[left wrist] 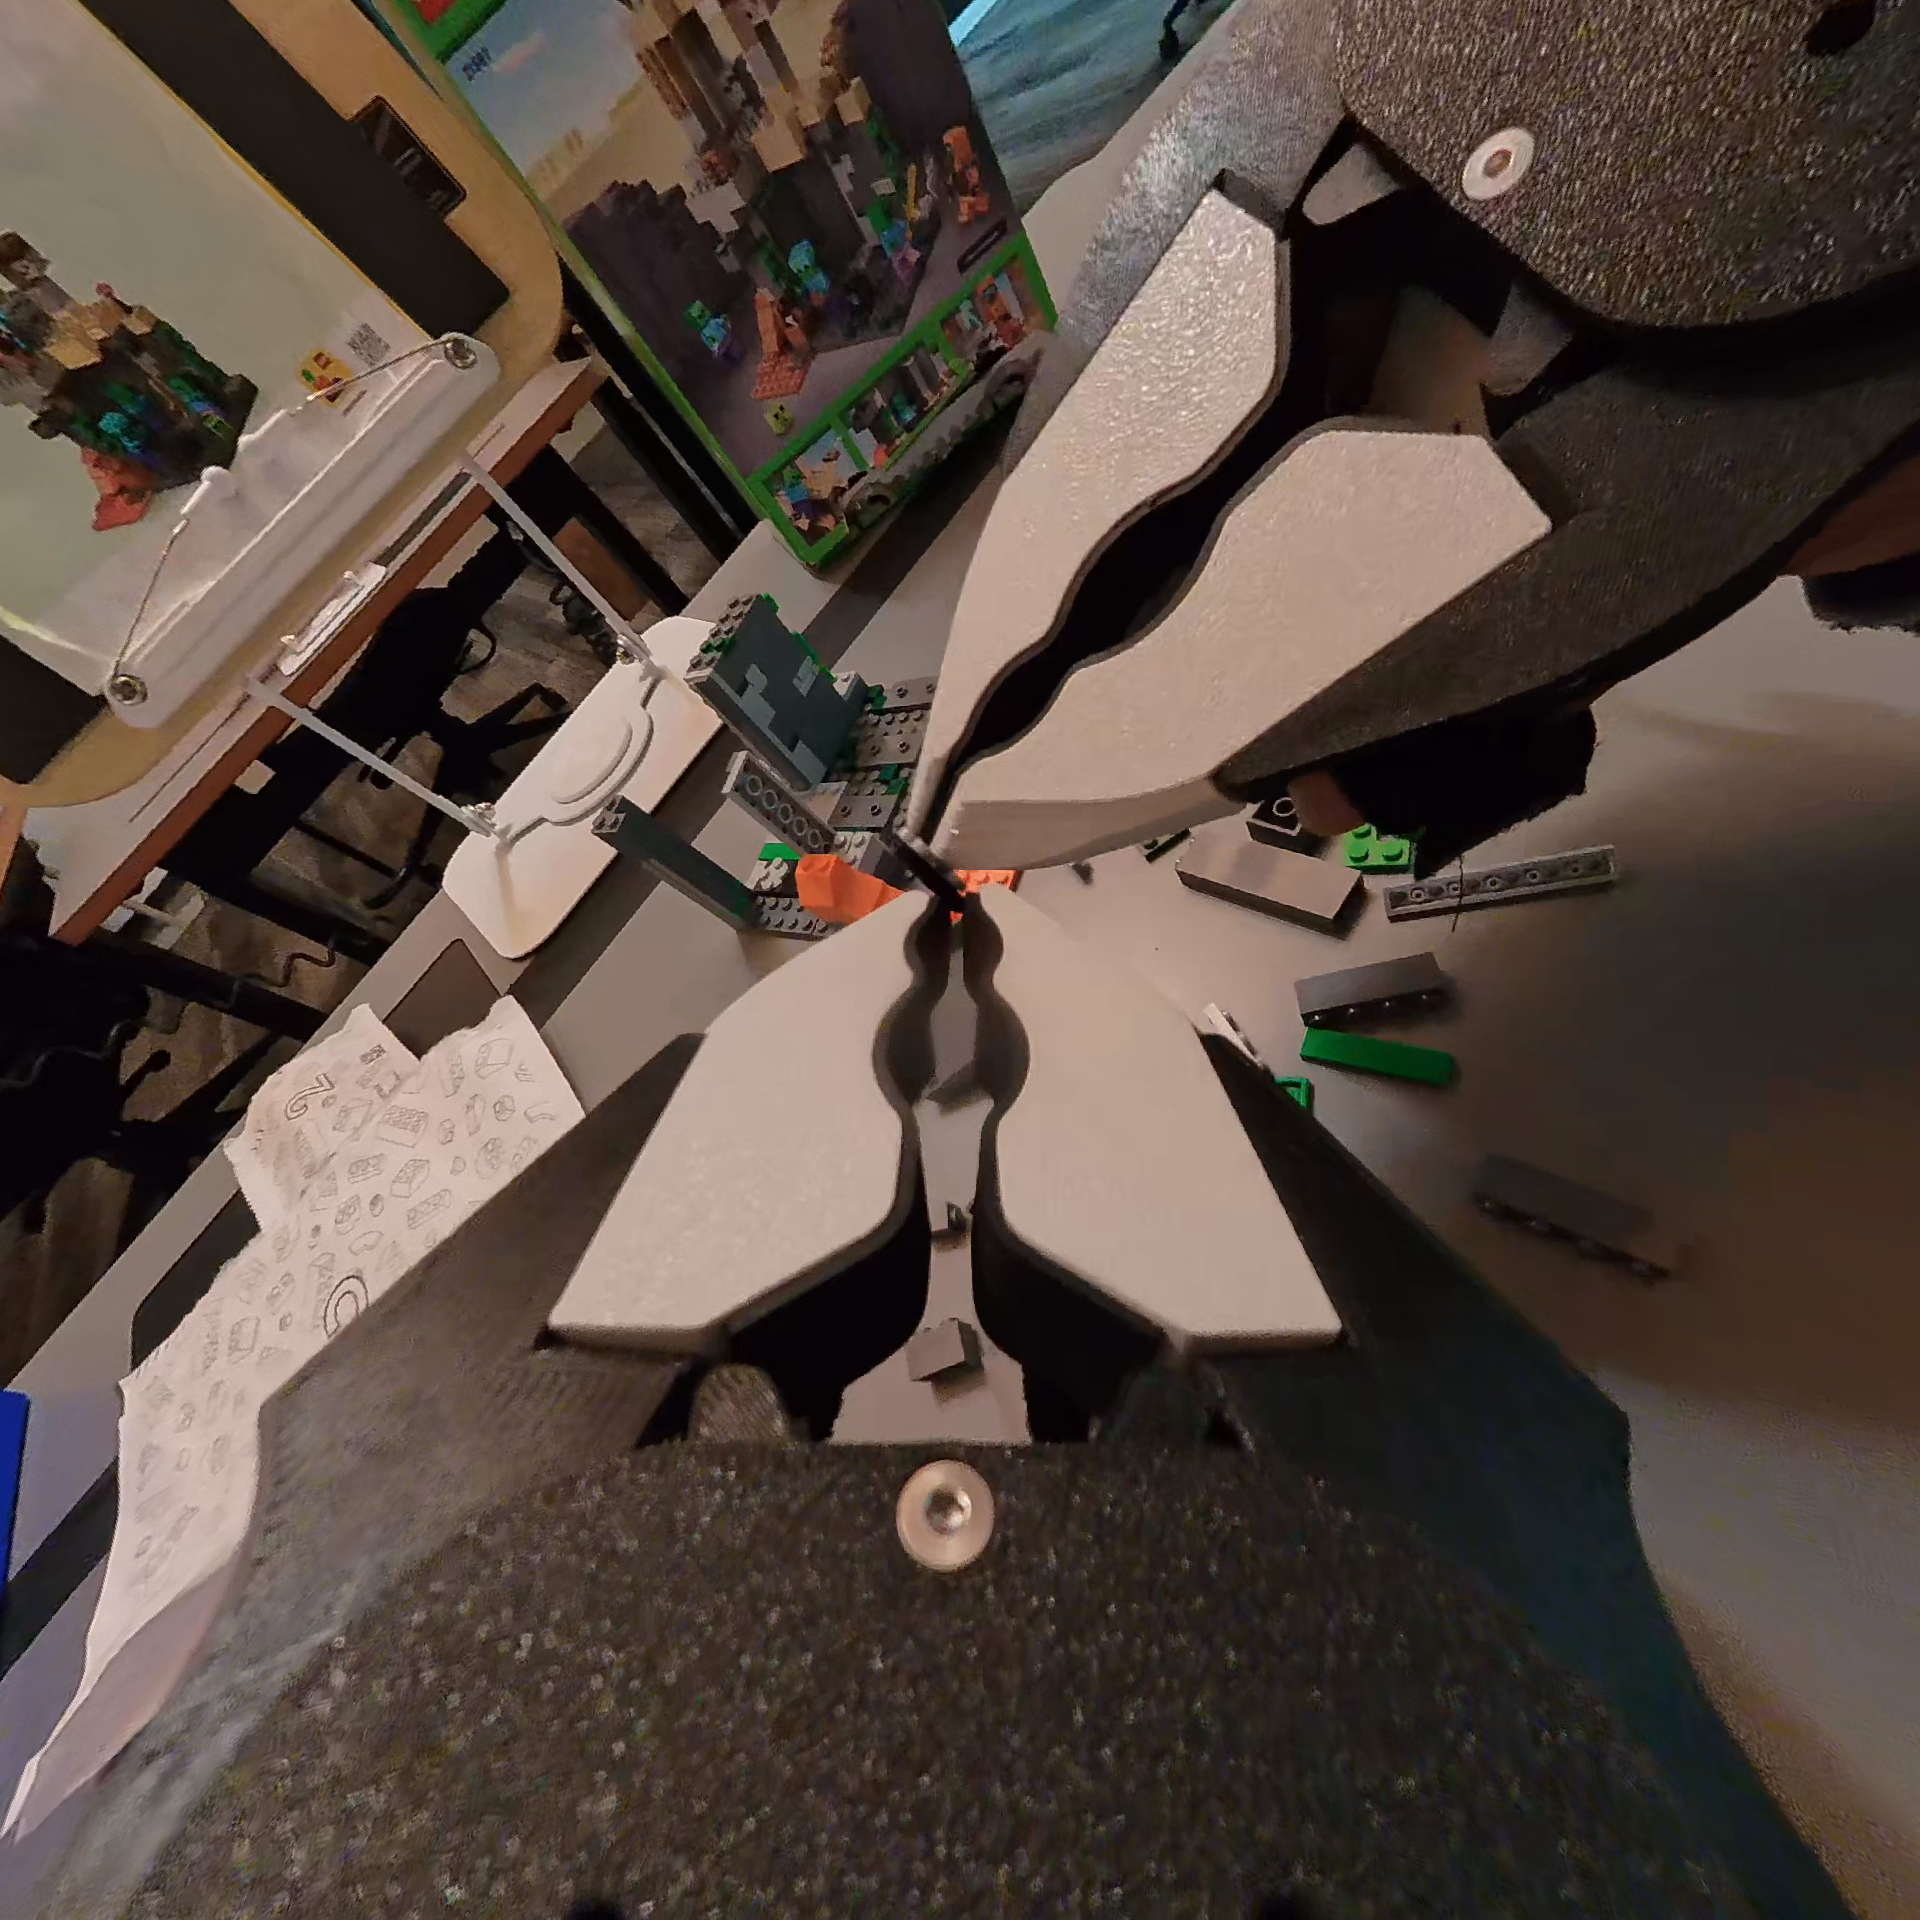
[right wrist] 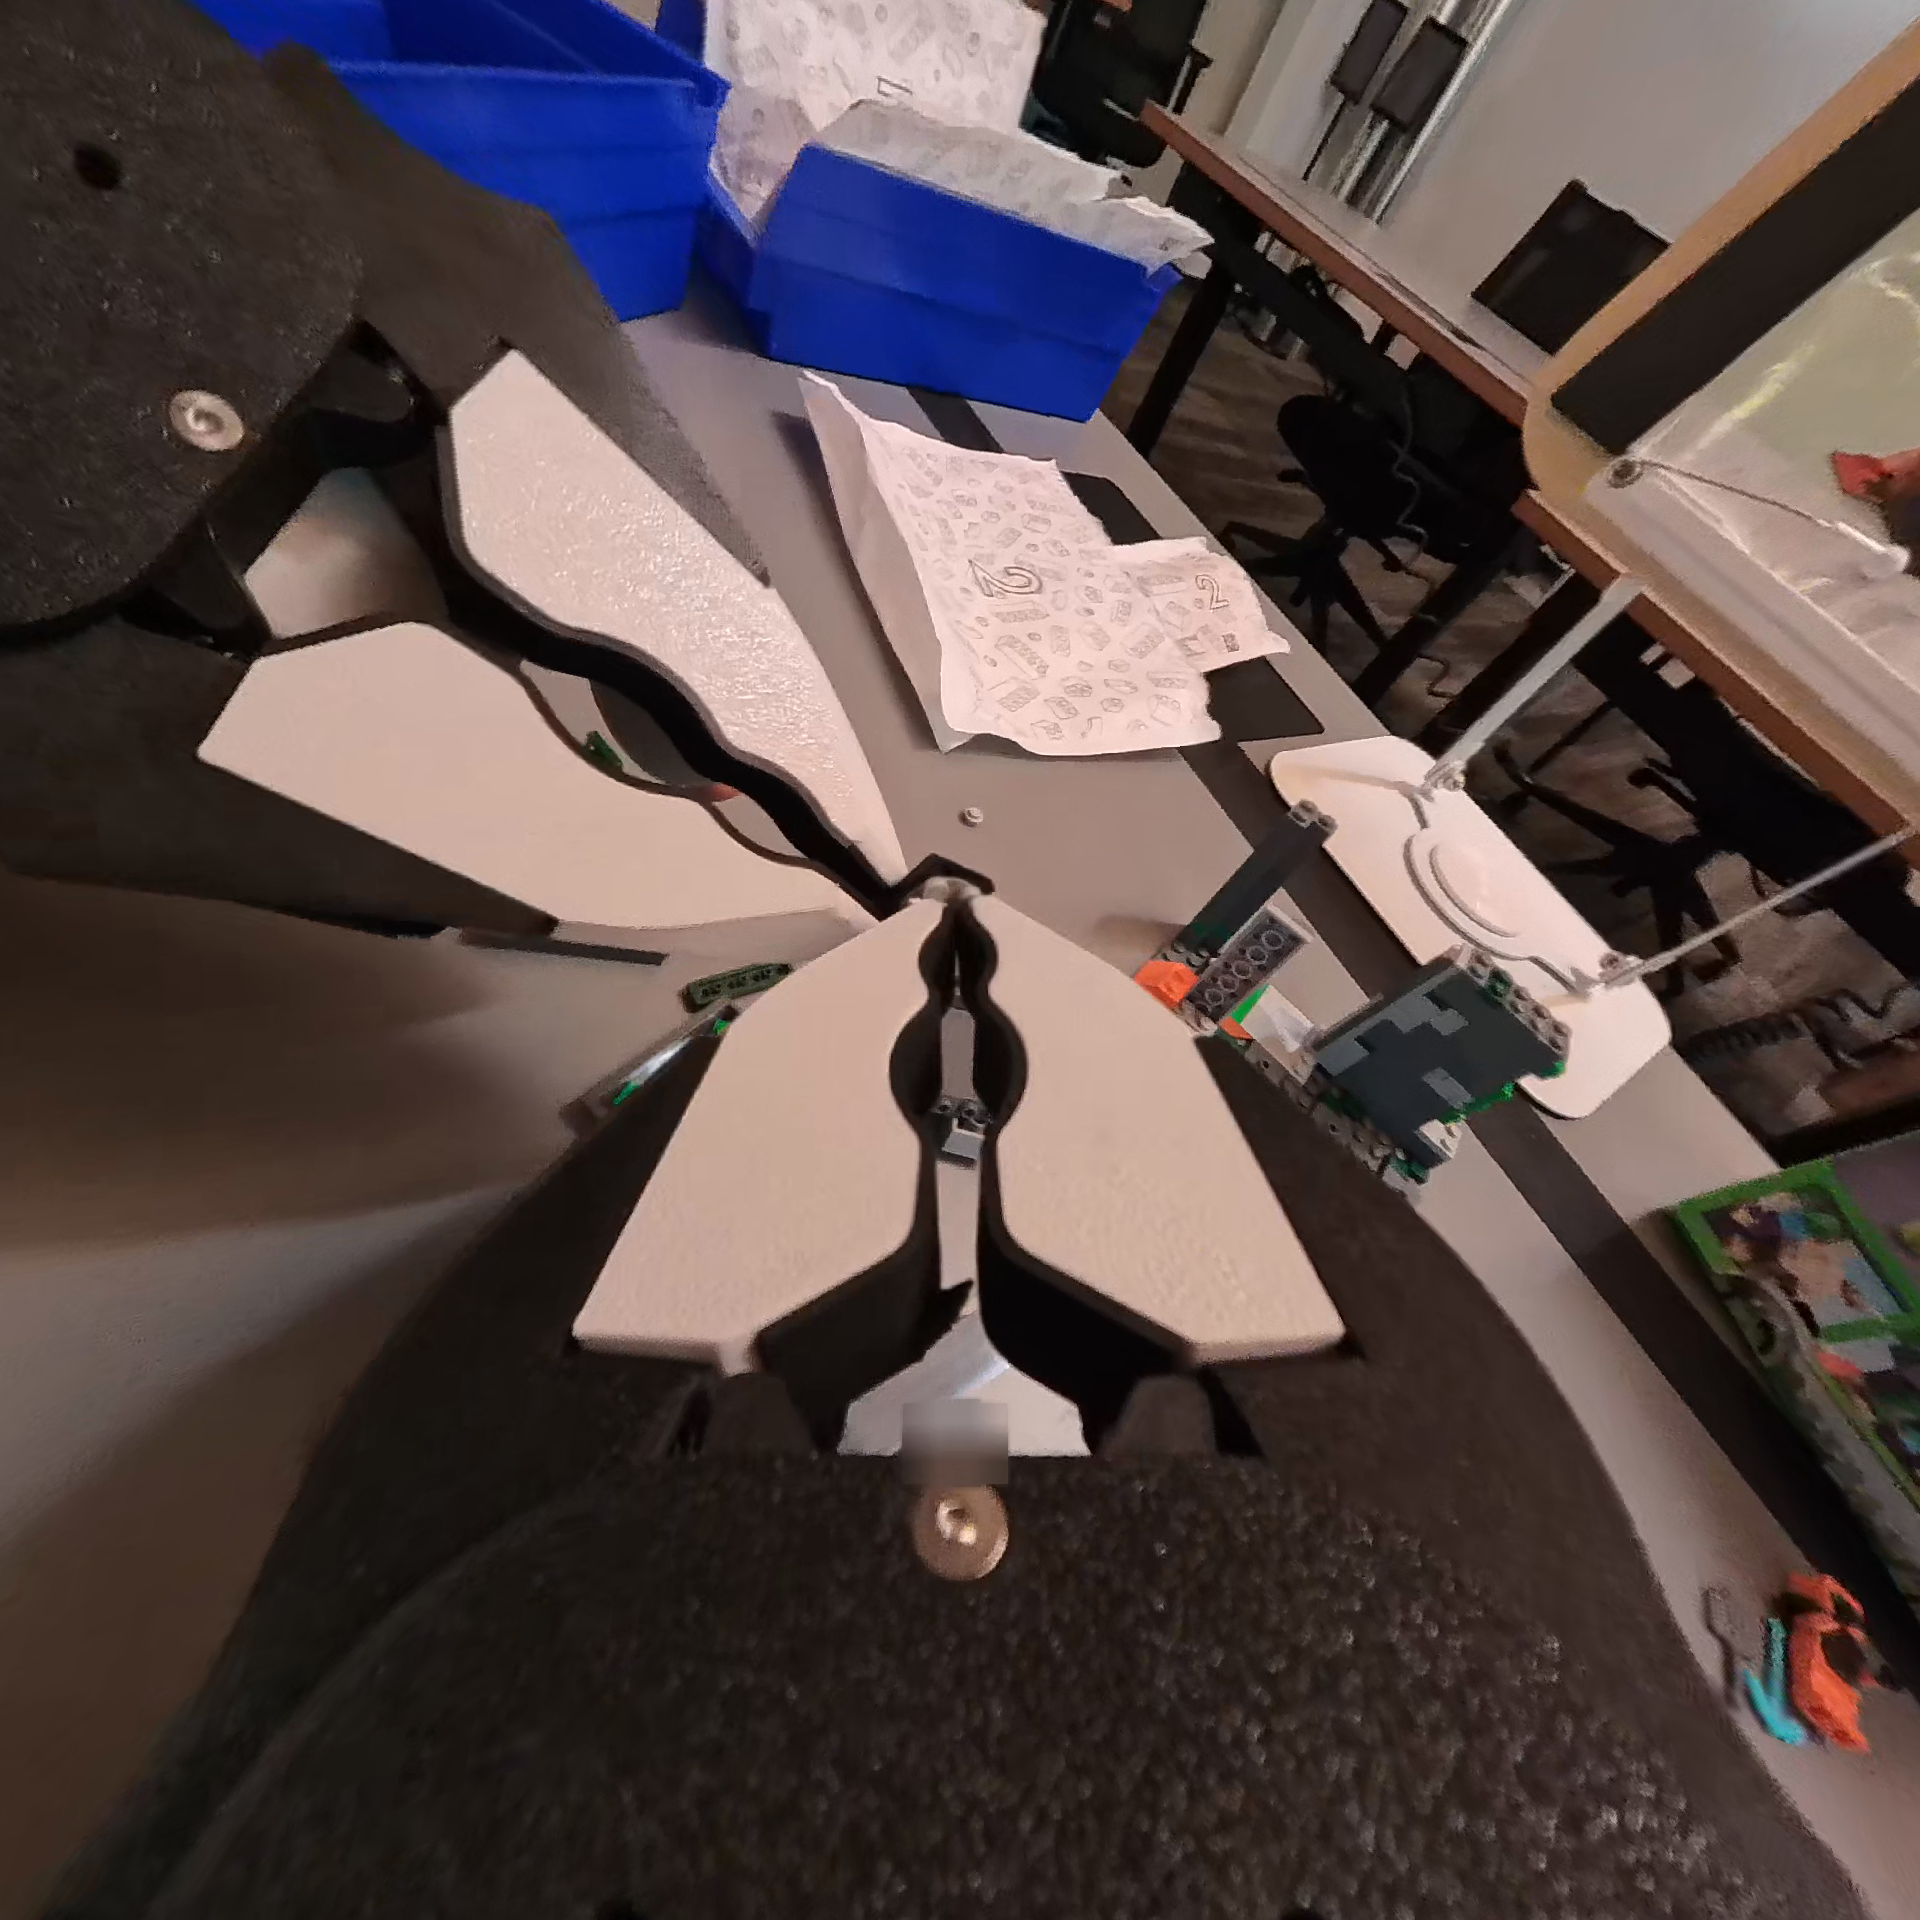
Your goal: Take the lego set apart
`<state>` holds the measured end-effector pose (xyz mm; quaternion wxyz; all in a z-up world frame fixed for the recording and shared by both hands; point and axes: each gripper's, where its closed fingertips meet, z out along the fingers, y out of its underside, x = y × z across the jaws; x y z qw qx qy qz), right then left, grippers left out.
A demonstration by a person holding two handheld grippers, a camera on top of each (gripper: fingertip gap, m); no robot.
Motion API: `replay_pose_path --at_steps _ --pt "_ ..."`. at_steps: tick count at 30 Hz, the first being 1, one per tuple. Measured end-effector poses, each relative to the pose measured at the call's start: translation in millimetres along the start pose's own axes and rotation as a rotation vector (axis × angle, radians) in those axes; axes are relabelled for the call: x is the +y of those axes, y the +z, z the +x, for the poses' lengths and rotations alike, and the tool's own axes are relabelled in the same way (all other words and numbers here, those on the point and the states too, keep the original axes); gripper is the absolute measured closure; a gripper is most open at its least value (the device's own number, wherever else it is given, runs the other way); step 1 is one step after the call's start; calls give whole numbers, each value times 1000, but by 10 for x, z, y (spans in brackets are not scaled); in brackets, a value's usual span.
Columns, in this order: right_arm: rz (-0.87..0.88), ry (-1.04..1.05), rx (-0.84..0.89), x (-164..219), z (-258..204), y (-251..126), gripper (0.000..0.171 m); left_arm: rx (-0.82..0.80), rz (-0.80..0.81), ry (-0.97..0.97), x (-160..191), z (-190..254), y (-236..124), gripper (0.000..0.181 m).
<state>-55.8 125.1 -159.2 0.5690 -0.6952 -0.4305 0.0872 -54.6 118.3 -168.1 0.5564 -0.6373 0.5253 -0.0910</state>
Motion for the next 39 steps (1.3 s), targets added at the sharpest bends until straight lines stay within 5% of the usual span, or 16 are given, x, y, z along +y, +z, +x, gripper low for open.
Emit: replay_pose_path --at_steps 12,23,39 --pt "5 -6 -67 37 -51 -15 160 23 -22 -25 47 -8 2 178" --pt "6 41 -142 70 -114 -25 162 84 -20 94 89 92 -16 178" --pt "102 59 -371 44 -314 -203 171 203 42 20 42 219 -28 179"
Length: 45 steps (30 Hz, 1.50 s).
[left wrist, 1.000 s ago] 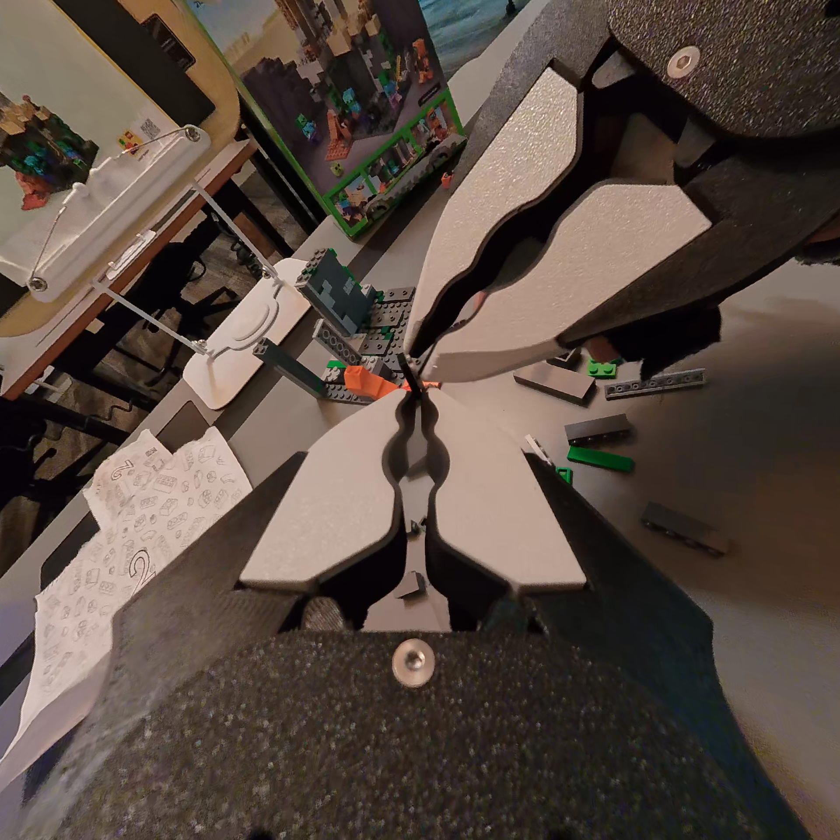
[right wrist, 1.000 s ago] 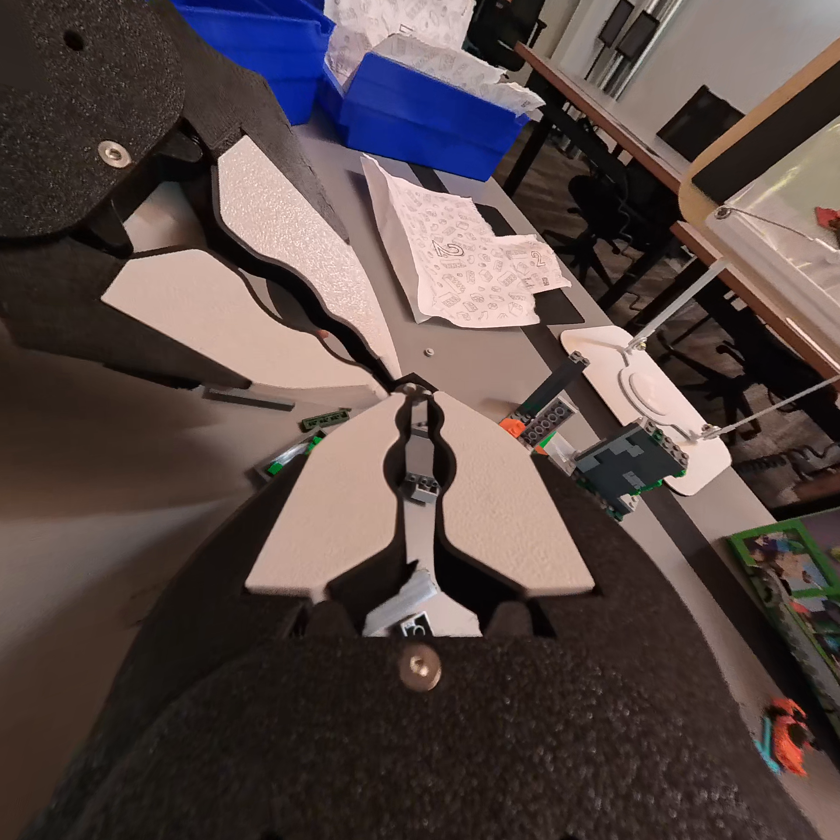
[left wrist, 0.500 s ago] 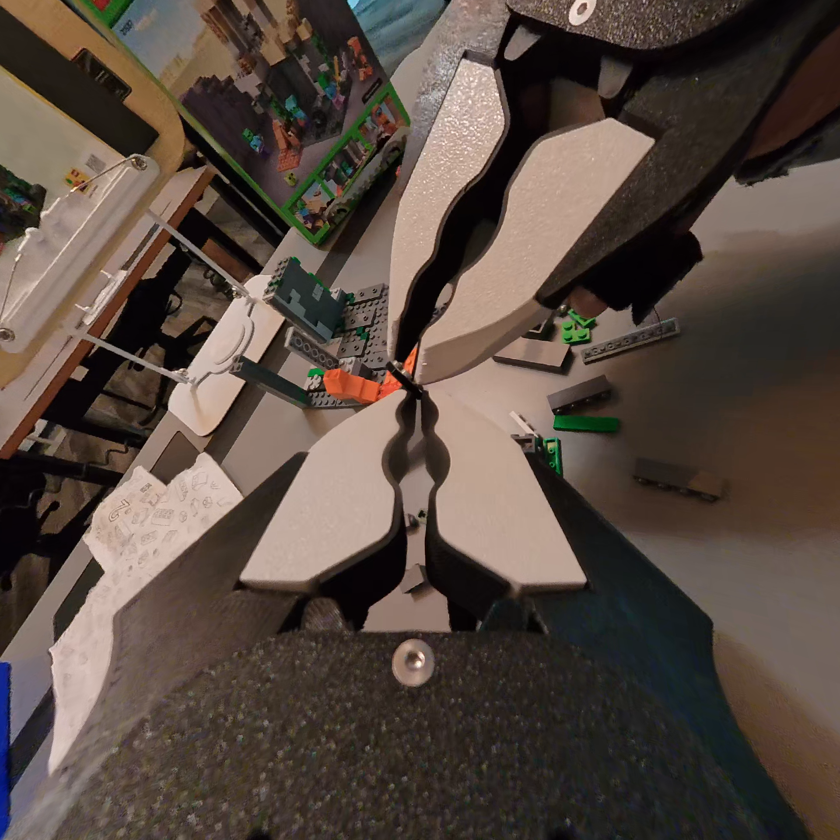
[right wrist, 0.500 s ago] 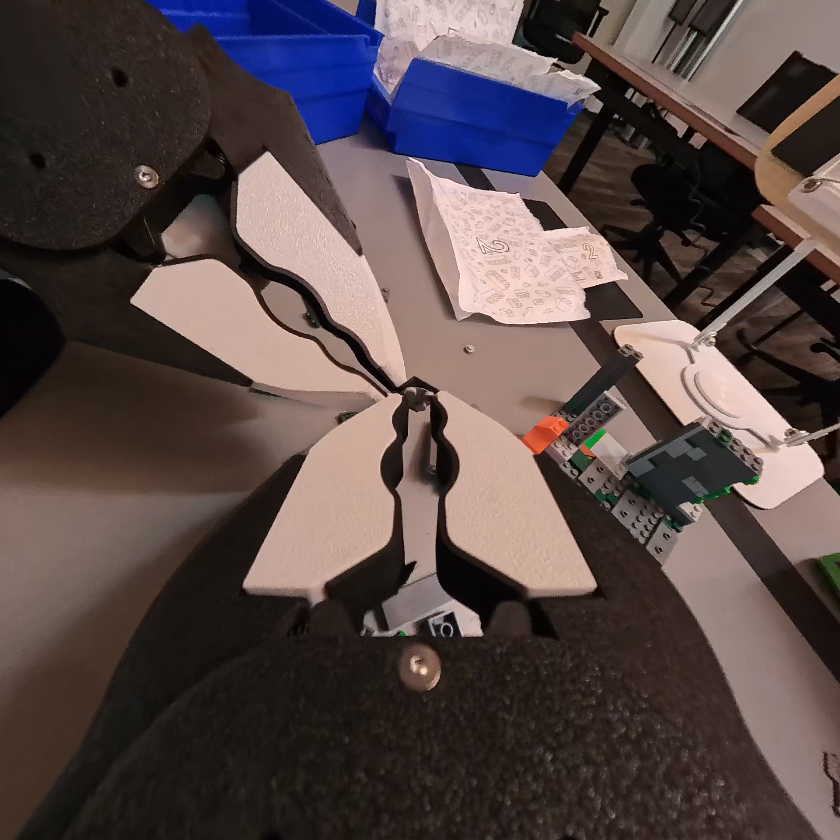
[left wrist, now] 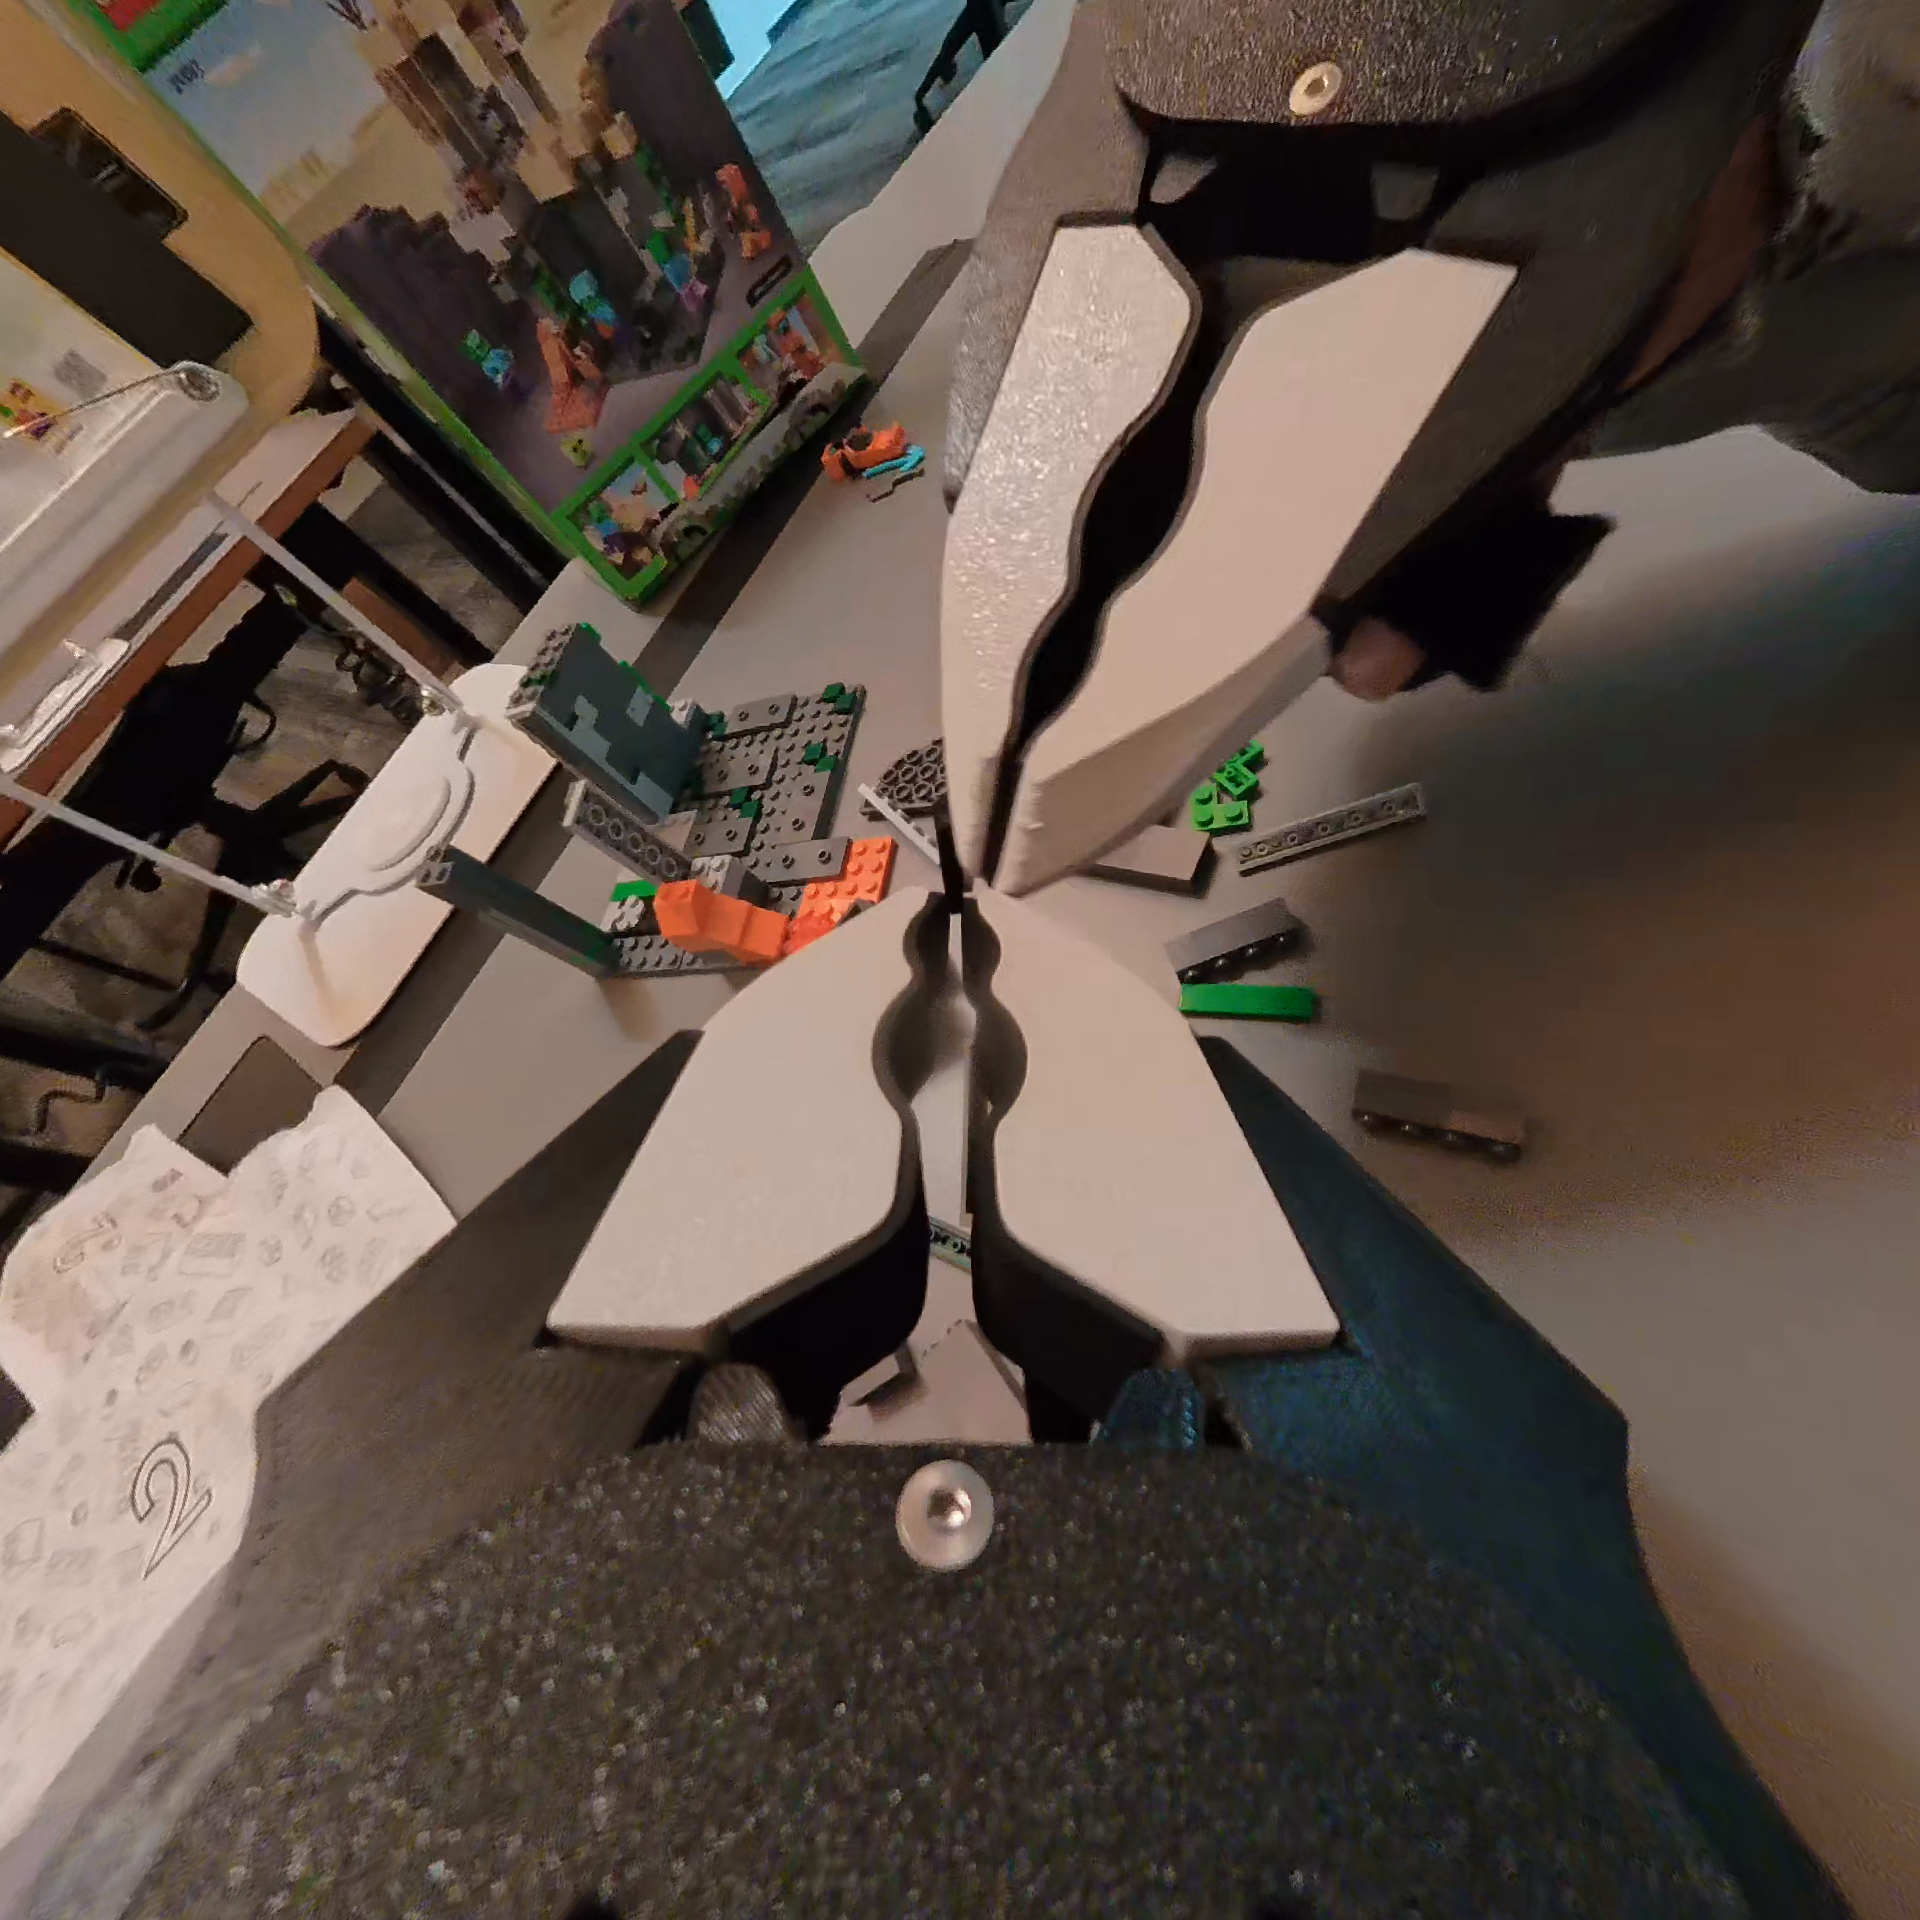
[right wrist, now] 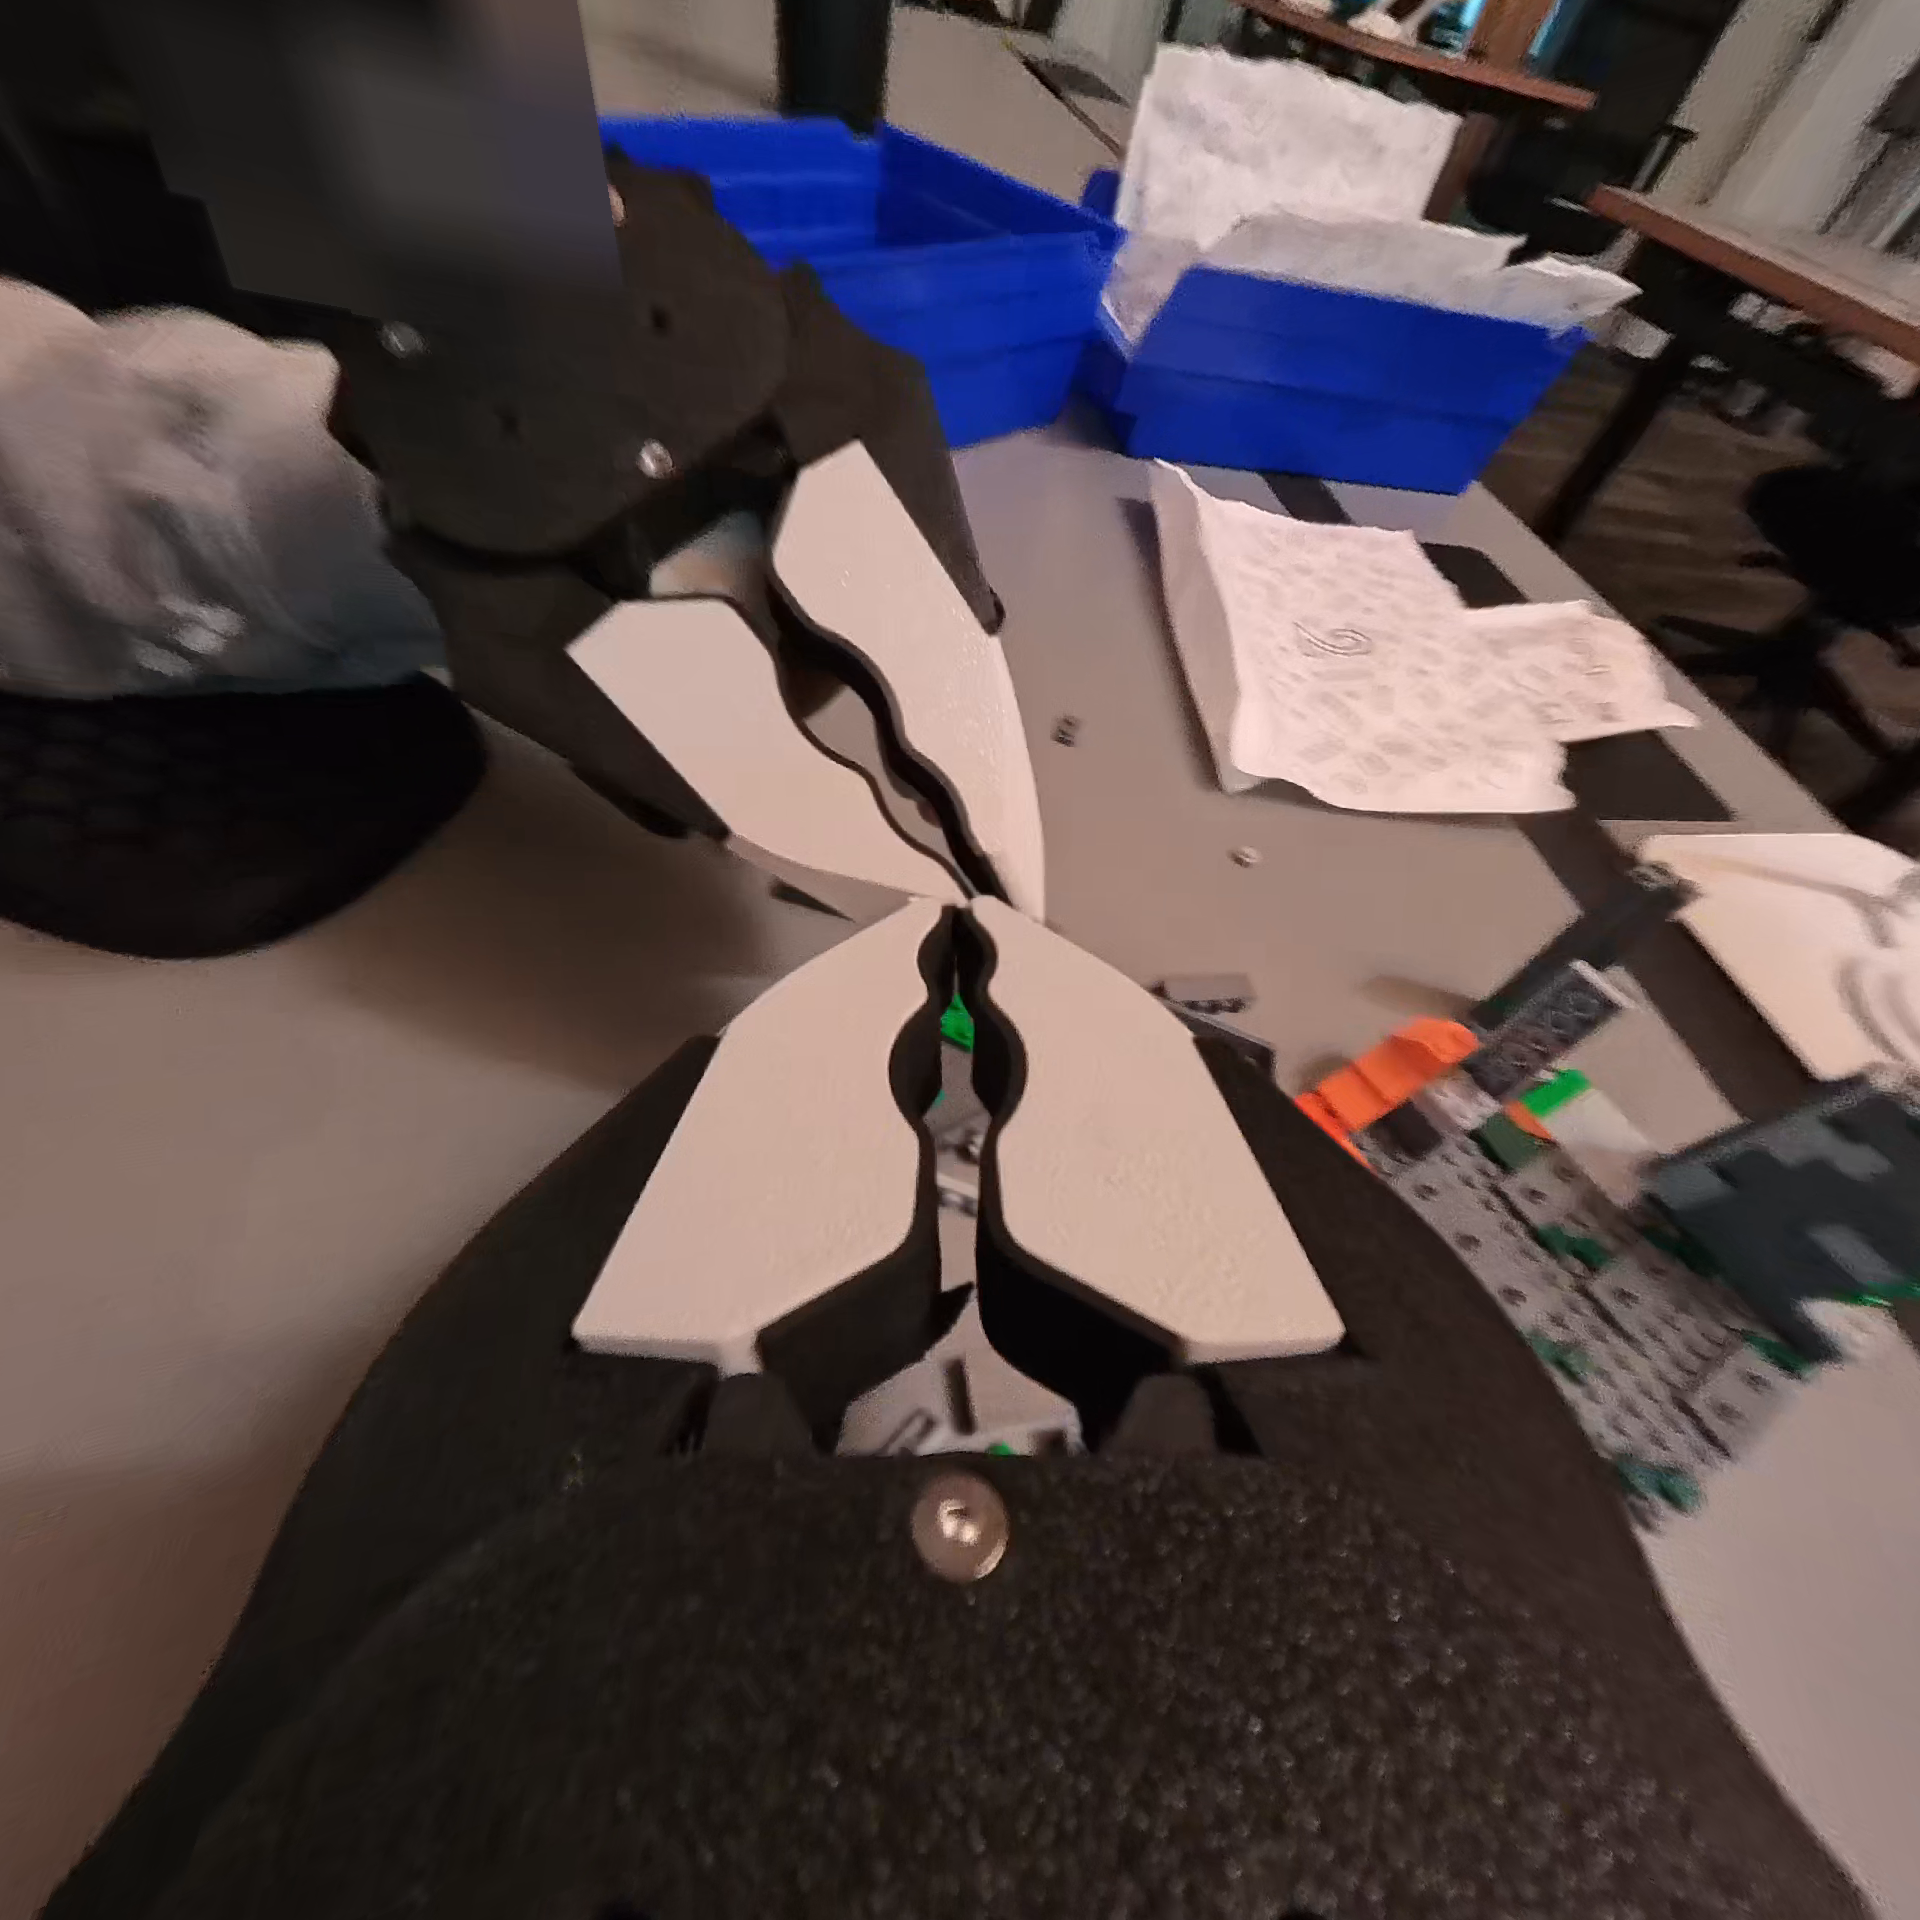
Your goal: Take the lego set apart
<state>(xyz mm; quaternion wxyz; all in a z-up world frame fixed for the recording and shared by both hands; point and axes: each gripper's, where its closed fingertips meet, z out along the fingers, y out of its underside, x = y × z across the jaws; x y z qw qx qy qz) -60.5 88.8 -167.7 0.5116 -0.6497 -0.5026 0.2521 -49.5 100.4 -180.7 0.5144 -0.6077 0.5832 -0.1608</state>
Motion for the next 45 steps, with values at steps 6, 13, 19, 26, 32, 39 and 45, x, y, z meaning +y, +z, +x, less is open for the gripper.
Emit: replay_pose_path --at_steps 6,13,19,26,32,39,45 --pt "19 32 42 -19 107 -61 171 -14 51 -97 -58 -117 -69 178" --pt "23 114 60 10 171 -27 157 -14 59 -115 -60 -118 -58 178" --pt "31 124 65 -3 174 -18 160 15 68 -85 -62 -62 -59 178" --pt "27 121 38 21 135 -1 159 82 79 -99 -55 5 -72 178" --pt "49 158 49 1 187 -43 168 57 82 -174 -65 -67 -67 178" --pt "70 153 66 -62 198 -61 170 20 76 -222 -48 -155 -78 178" --pt "65 132 90 -105 173 7 159 20 64 -240 -52 -137 -60 178"
